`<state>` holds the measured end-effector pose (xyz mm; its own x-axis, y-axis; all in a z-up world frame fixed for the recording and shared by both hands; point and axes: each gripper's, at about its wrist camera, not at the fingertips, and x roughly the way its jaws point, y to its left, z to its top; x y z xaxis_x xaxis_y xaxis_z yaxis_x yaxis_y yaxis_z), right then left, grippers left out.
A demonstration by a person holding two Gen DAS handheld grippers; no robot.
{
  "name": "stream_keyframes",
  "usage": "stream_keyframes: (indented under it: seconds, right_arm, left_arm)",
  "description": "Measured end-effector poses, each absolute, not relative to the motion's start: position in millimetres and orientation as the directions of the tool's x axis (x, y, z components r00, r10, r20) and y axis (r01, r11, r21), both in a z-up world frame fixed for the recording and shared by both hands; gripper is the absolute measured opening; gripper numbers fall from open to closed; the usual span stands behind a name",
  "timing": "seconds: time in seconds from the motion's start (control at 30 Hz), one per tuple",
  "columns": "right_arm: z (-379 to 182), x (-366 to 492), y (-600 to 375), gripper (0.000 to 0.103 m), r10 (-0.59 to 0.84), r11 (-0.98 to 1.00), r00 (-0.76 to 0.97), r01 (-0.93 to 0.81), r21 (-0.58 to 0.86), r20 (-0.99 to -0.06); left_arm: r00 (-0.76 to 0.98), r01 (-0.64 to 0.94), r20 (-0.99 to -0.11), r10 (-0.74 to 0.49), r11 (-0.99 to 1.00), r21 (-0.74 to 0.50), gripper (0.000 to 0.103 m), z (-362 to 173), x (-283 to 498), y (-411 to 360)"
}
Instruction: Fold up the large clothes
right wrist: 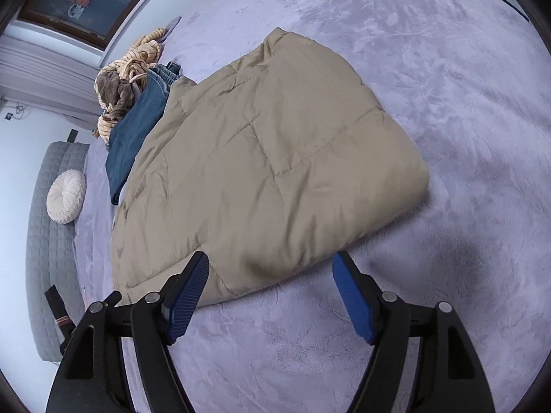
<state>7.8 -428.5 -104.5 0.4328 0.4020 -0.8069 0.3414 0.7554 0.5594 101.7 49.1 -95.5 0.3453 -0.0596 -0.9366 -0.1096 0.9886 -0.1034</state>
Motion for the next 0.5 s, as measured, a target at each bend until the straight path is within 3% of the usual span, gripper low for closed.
stream_keyframes:
  seconds: [0.3, 0.33, 0.4, 0.5]
  right_arm:
    - [-125.0, 1.7, -434.4, 0.082, 0.451, 0.683, 0.43, 0.397, 0.612, -0.782]
    - [-126.4, 1.5, -434.7, 0.082, 0.452, 0.68, 0.431, 0.4, 0.615, -0.781]
    - [-129.7, 2.7, -436.4, 0.092, 0.46, 0.666, 0.435, 0.407, 0.625, -0.774]
    - [-134.3, 4.1, -438.8, 0.092, 0.47, 0.642, 0.449, 0.417, 0.644, -0.76]
  left_arm:
    - [0.316, -0.2, -0.947, -0.066, 0.97, -0.135, 0.103, -114.0, 82.9, 62.7]
    - [0.306, -0.201, -0.947, -0.099, 0.965, -0.166, 0.103, -117.1, 82.6, 65.0]
    - [0.305, -0.215, -0.938, -0.166, 0.947, -0.238, 0.103, -120.8, 81.4, 69.9]
    - [0.323, -0.246, -0.91, -0.261, 0.905, -0.347, 0.103, -125.7, 79.6, 78.4]
